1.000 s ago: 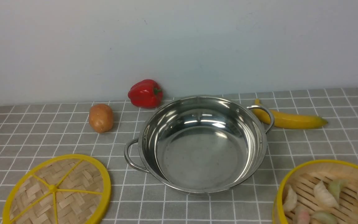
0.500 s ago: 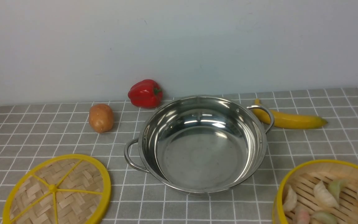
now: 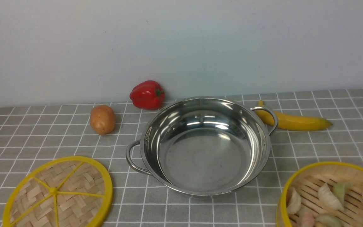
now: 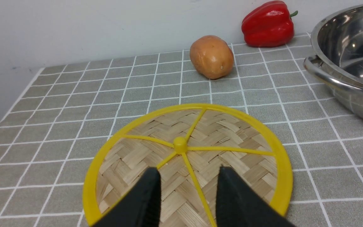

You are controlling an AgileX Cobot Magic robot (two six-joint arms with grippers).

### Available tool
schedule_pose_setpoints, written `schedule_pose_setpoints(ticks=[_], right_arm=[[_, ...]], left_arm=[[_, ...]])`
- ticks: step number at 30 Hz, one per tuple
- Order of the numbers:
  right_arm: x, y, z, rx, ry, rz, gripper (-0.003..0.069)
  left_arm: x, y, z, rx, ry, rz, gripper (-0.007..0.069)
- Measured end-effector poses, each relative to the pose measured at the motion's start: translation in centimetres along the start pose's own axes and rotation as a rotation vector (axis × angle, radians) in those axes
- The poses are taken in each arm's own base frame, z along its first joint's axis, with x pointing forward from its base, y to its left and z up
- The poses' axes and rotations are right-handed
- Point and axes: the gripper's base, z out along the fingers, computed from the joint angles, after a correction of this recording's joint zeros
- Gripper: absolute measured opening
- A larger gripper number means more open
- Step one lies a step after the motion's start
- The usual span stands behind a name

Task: Place the steamer in the pot on the grey tablecloth, and put the lid on the steamer.
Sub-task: 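Reach for and grasp the rim of the bamboo steamer holding the buns with the right gripper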

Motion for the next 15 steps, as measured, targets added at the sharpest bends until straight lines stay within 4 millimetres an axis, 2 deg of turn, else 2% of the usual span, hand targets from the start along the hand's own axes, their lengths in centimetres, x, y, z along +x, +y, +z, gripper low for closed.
schedule_pose_setpoints(ticks=[4,6,9,12,15], right_arm=[[-0.3,0.2,0.0,-0.022,-0.038,0.042,0.0242],[-1.4,0.5,-0.3,-0.047,-0.093,0.075,0.0242],[-3.5,0.9,-1.0,-0.066,-0.158,0.085,0.0242],[-7.3,1.7,-2.5,-0.088,-0.246,0.098,0.0242],[-9.4,2.0,-3.3,-0.078,-0.227,0.123,0.0242]], left_arm=[[0.0,0.0,0.0,0.000,0.000,0.000,0.0243],[0.0,0.0,0.0,0.000,0.000,0.000,0.0243],[0.0,0.0,0.0,0.000,0.000,0.000,0.0243],[0.0,0.0,0.0,0.000,0.000,0.000,0.0243],[0.0,0.0,0.0,0.000,0.000,0.000,0.0243]])
